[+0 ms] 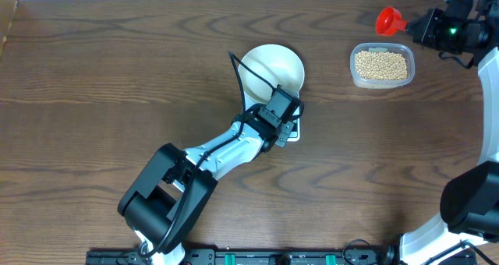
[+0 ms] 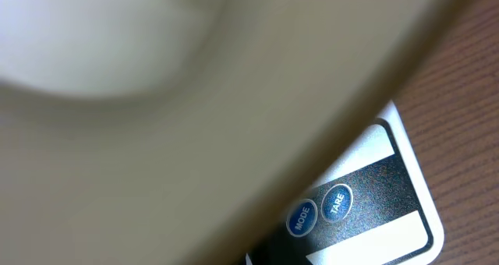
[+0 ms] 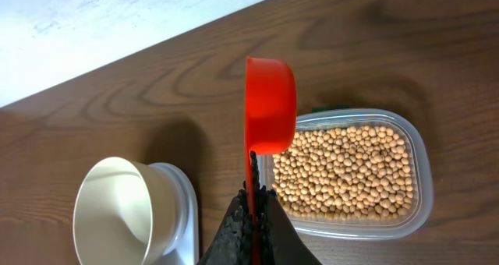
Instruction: Scoop item into bowl and weigh 50g on scale
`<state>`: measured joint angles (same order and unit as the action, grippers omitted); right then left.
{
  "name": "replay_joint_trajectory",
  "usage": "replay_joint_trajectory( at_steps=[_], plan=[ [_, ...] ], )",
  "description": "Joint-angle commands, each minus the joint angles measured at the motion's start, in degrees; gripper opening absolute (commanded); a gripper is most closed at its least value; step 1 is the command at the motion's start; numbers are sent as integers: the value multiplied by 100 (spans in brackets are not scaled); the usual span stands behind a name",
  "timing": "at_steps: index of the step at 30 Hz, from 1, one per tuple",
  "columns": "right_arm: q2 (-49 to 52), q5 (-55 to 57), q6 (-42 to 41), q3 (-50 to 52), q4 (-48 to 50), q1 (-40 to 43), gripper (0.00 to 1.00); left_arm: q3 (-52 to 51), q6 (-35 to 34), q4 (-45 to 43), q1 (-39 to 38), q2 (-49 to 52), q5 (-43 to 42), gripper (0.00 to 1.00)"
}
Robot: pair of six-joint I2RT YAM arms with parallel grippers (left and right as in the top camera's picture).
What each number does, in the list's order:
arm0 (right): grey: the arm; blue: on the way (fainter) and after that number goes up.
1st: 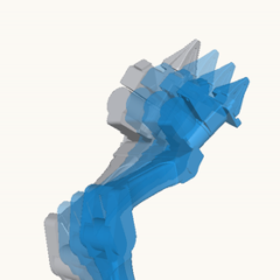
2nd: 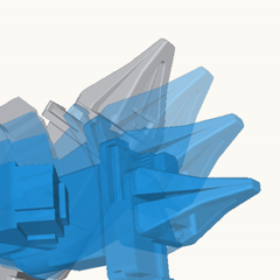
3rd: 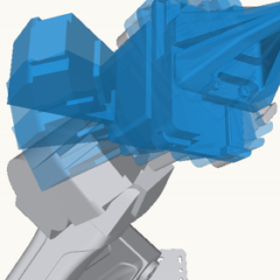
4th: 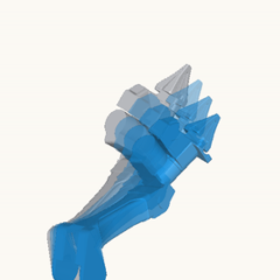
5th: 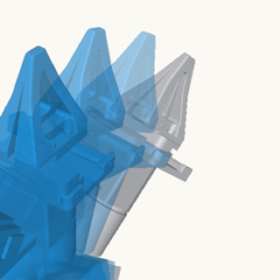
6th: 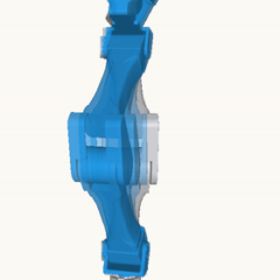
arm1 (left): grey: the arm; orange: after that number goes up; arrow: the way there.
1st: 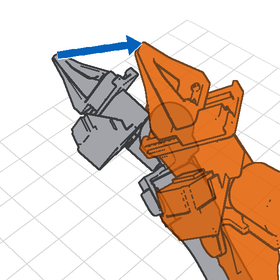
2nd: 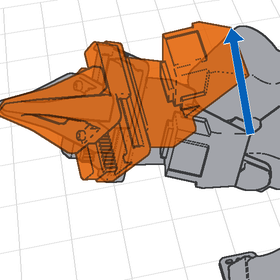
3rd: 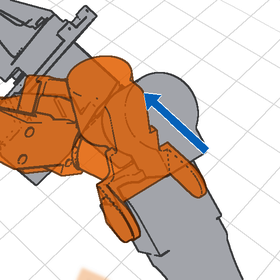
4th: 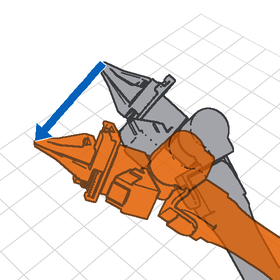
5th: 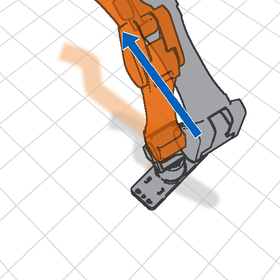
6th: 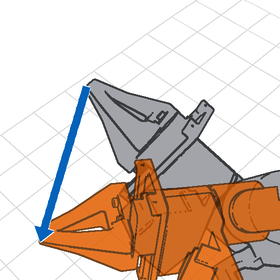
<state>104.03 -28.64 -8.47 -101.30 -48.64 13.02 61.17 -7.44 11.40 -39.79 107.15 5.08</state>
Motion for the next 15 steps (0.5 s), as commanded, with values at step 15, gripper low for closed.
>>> replay_joint_trajectory(
  at_steps=[15],
  plan=[
    [-79, 9, 85, -101, -15, 39, 1, -192, 31, 352, 83, 402, -315, 7]
  ],
)
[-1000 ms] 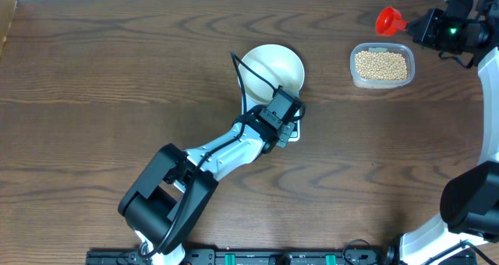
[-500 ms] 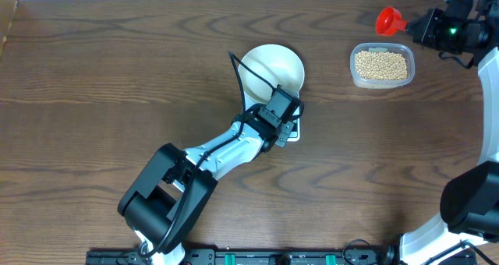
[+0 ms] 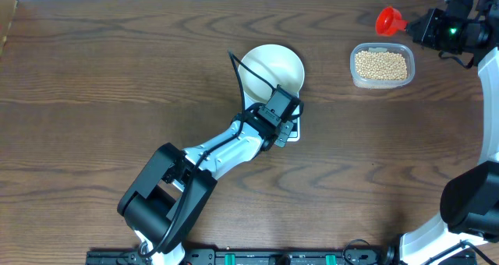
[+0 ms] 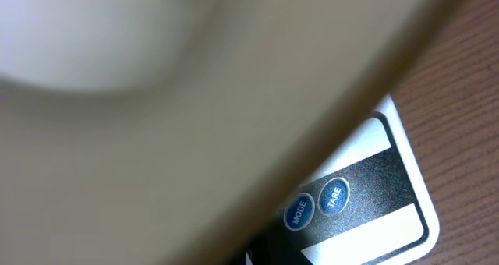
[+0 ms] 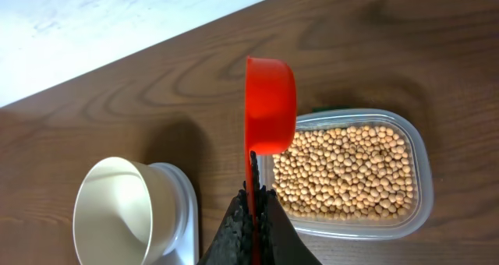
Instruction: Scoop item into bowl and weigh 50g on scale
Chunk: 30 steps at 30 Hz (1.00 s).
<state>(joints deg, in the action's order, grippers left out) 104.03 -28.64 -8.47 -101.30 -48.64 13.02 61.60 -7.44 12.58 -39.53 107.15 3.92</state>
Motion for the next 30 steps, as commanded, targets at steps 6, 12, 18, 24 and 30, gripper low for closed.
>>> replay_joint_trajectory(
  at_steps=[6, 12, 18, 24, 30],
  plan=[
    [-79, 9, 85, -101, -15, 39, 1, -236, 31, 234, 48, 402, -227, 7],
    [-79, 9, 85, -101, -15, 39, 1, -236, 33, 234, -66, 402, -243, 7],
    [-79, 9, 85, -101, -17, 39, 1, -251, 33, 243, -79, 409, -170, 7],
    [-79, 9, 85, -101, -22, 39, 1, -280, 28, 260, -79, 409, -74, 7],
    [-79, 9, 87, -101, -22, 39, 1, -280, 33, 282, -28, 409, 170, 7]
  ],
)
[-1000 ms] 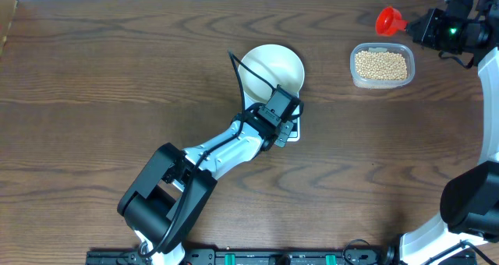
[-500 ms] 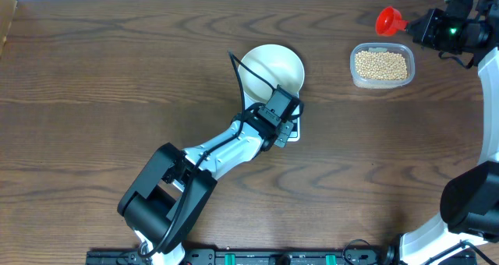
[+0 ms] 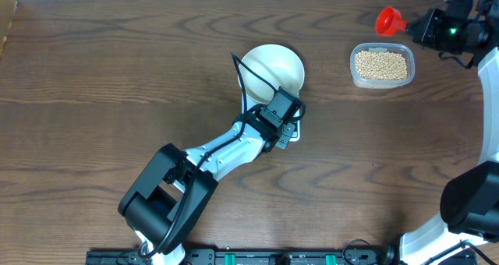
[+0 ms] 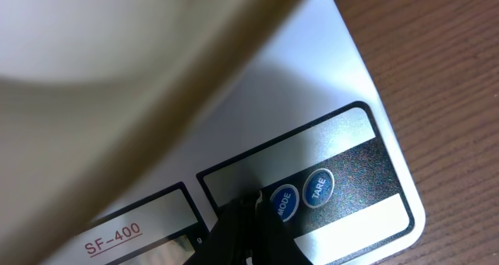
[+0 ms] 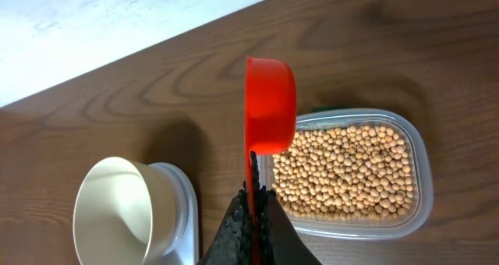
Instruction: Scoop item into bowl and weigh 50g on scale
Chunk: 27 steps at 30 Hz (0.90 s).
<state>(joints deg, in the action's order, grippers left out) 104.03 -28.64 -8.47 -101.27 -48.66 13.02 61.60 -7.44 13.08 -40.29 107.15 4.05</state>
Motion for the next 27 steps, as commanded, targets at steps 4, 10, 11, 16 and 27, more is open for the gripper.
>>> replay_joint_trajectory(
  at_steps=[4, 10, 11, 16, 27],
  plan=[
    [-76, 9, 85, -103, -20, 39, 1, -284, 33, 297, 192, 409, 155, 7],
    [-79, 9, 85, -103, -22, 39, 1, -328, 33, 339, 208, 409, 131, 7],
    [-79, 9, 87, -103, -22, 39, 1, -332, 33, 339, 195, 409, 109, 7],
    [-79, 7, 85, -103, -22, 39, 1, -343, 31, 339, 170, 409, 107, 7],
    [-79, 7, 85, -103, -22, 39, 1, -343, 33, 289, 170, 409, 70, 7]
  ],
)
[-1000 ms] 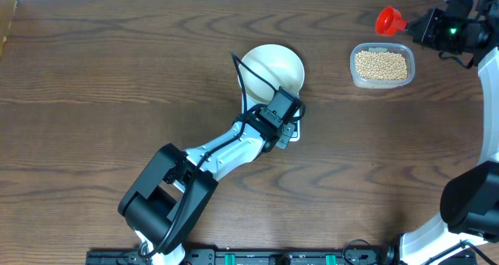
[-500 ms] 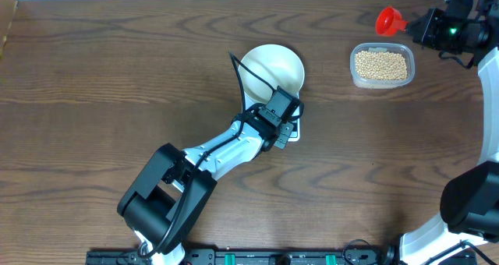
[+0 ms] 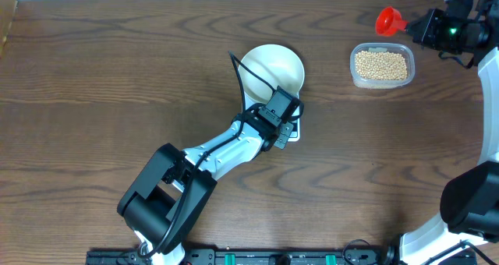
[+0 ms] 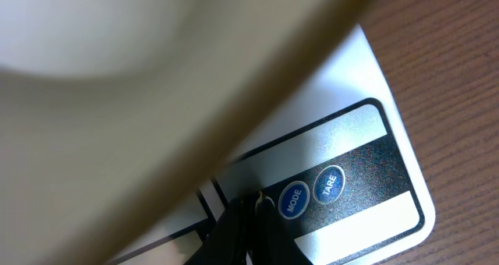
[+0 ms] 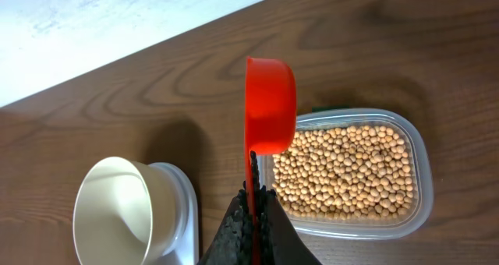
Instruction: Scoop item into bowl and weigh 50g on scale
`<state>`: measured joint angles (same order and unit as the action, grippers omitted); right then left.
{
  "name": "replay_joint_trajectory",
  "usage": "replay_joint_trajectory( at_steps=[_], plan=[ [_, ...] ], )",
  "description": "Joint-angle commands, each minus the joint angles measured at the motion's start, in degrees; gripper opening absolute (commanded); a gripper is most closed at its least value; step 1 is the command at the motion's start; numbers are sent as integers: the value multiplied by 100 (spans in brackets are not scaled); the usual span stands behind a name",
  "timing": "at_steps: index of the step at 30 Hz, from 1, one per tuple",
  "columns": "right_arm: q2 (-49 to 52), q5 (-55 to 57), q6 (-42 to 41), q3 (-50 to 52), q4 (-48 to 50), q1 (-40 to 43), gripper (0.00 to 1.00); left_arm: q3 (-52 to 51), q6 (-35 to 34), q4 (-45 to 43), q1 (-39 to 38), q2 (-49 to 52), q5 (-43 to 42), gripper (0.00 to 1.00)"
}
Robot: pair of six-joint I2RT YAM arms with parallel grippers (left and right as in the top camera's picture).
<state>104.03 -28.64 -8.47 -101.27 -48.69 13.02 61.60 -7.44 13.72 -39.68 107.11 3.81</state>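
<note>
A cream bowl (image 3: 272, 68) stands empty on the white scale (image 3: 294, 135) at mid table. My left gripper (image 4: 251, 203) is shut, its tip on the scale's black panel just left of the MODE button (image 4: 292, 199) and TARE button (image 4: 328, 183). The bowl's blurred wall (image 4: 117, 101) fills most of the left wrist view. My right gripper (image 5: 253, 193) is shut on the handle of a red scoop (image 5: 270, 103), empty, held above the table beside a clear tub of soybeans (image 5: 349, 173). From overhead the scoop (image 3: 388, 20) is up-left of the tub (image 3: 381, 65).
The dark wood table (image 3: 117, 78) ends at a pale far edge (image 5: 93, 23). The left arm (image 3: 218, 152) lies diagonally from the near edge to the scale. A black cable (image 3: 248, 74) arcs over the bowl's left side.
The left wrist camera sits closer to the bowl, whose wall again covers much of the scale; the fingertips stay by the MODE button. The right gripper and scoop have not moved.
The left gripper hung low over the scale's button panel with the bowl filling its view for two moments. It then stood further back, fingertips left of MODE, and now is closer again. The right gripper held the empty scoop beside the soybean tub throughout.
</note>
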Motion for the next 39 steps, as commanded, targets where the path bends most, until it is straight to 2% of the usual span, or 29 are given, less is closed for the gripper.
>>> replay_joint_trajectory(
  at_steps=[1, 20, 26, 39],
  plan=[
    [-79, 9, 87, -103, -20, 39, 1, -343, 33, 203, 109, 413, 92, 7],
    [-76, 26, 87, -103, -20, 39, 1, -343, 33, -31, 210, 774, 111, 7],
    [-76, 26, 87, -103, -22, 39, 1, -343, 15, 103, 188, 774, -258, 7],
    [-79, 26, 87, -103, -24, 39, 1, -343, -11, 380, 118, 774, -275, 7]
  ],
)
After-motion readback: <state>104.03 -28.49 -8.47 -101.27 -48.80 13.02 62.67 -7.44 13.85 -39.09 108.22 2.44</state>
